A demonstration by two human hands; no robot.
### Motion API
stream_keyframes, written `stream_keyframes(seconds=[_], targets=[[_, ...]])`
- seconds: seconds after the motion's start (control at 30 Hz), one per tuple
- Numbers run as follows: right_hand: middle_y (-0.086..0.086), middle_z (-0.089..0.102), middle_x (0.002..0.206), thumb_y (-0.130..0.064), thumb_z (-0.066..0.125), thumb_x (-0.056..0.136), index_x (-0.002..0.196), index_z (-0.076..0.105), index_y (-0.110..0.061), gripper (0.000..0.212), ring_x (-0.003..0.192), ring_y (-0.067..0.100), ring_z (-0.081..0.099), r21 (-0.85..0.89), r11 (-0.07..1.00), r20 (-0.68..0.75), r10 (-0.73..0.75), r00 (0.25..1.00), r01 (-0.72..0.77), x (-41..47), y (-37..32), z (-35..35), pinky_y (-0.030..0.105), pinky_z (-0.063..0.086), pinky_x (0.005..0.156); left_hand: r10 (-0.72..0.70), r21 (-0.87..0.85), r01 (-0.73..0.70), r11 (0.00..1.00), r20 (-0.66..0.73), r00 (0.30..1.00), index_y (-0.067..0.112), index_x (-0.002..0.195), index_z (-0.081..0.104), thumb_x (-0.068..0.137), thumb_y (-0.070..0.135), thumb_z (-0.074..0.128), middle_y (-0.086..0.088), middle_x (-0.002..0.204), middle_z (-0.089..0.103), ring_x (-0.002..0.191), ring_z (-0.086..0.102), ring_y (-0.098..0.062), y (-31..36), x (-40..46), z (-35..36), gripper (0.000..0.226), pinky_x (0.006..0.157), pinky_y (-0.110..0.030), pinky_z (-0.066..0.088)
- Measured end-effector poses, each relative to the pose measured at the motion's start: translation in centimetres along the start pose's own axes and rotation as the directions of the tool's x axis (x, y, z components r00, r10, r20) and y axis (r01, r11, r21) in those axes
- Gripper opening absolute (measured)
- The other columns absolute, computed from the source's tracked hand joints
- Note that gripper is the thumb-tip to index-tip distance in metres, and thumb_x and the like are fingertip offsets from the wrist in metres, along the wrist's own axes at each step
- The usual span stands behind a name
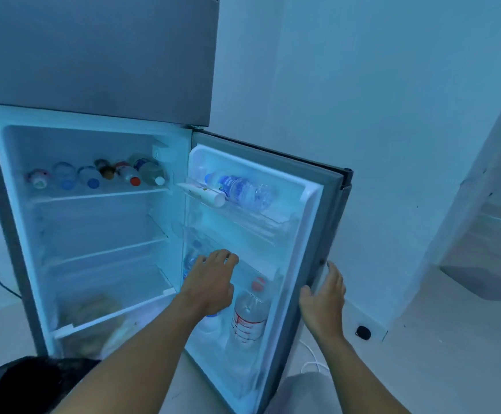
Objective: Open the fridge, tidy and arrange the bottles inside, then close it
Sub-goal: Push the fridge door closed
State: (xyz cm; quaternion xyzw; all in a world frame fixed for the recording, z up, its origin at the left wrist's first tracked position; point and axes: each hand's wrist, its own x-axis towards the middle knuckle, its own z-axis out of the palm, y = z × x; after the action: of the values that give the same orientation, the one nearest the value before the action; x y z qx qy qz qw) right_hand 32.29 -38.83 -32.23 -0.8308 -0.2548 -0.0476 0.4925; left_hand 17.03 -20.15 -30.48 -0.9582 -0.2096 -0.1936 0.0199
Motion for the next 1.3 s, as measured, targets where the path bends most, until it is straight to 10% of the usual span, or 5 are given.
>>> stream_keyframes(seconds=[0.33, 0.77, 0.93, 1.3], targets=[[-0.005, 0.056, 0.137, 0.0, 0.046, 0.08, 0.146, 0.023, -0.032, 0.077, 0.114, 0.018, 0.057, 0.094, 0.994, 0.337, -0.089, 0.937, 0.06, -6.3, -1.4, 1.1, 0.029, 0.046, 0.094, 0.023, -0.038, -0.032, 0.999, -0.228, 0.973, 0.011, 0.143, 0.038, 0.082, 0.024, 0.04, -0.005, 0.142, 0.049, 0.129, 0.045, -0.021, 0.4, -7.6, -3.2, 0.062, 0.098, -0.035, 0.041], [-0.04, 0.02, 0.151, 0.008, 0.041, 0.084, 0.149, 0.024, -0.043, 0.085, 0.136, -0.021, 0.024, 0.271, 0.874, 0.598, -0.481, 0.642, 0.403, -11.6, -7.6, 6.1, 0.001, 0.019, 0.106, -0.192, 0.036, 0.213, 0.976, -0.306, 0.932, 0.001, 0.152, 0.019, 0.09, 0.043, 0.052, -0.014, 0.156, 0.029, 0.14, 0.035, -0.028, -0.6, -16.2, -6.0, 0.082, 0.109, -0.042, 0.037], [-0.019, 0.001, 0.163, 0.002, 0.041, 0.088, 0.159, 0.009, -0.028, 0.083, 0.15, 0.001, 0.007, 0.219, 0.857, 0.689, -0.475, 0.548, 0.467, -11.8, -9.2, 8.2, 0.013, 0.011, 0.115, -0.308, 0.107, 0.369, 0.923, -0.368, 0.878, 0.004, 0.153, 0.017, 0.084, 0.041, 0.06, -0.025, 0.157, 0.02, 0.128, 0.045, -0.038, -0.9, -16.2, -7.8, 0.089, 0.102, -0.044, 0.043], [-0.006, -0.002, 0.166, -0.004, 0.047, 0.094, 0.159, 0.007, -0.02, 0.078, 0.154, 0.015, 0.001, 0.237, 0.823, 0.636, -0.533, 0.557, 0.517, -9.9, -15.1, 13.3, 0.025, 0.004, 0.121, -0.277, 0.451, 0.397, 0.799, -0.31, 0.91, 0.004, 0.154, 0.015, 0.076, 0.024, 0.056, -0.012, 0.164, 0.002, 0.151, -0.005, -0.027, -5.7, -16.2, -9.7, 0.09, 0.122, -0.043, 0.004]])
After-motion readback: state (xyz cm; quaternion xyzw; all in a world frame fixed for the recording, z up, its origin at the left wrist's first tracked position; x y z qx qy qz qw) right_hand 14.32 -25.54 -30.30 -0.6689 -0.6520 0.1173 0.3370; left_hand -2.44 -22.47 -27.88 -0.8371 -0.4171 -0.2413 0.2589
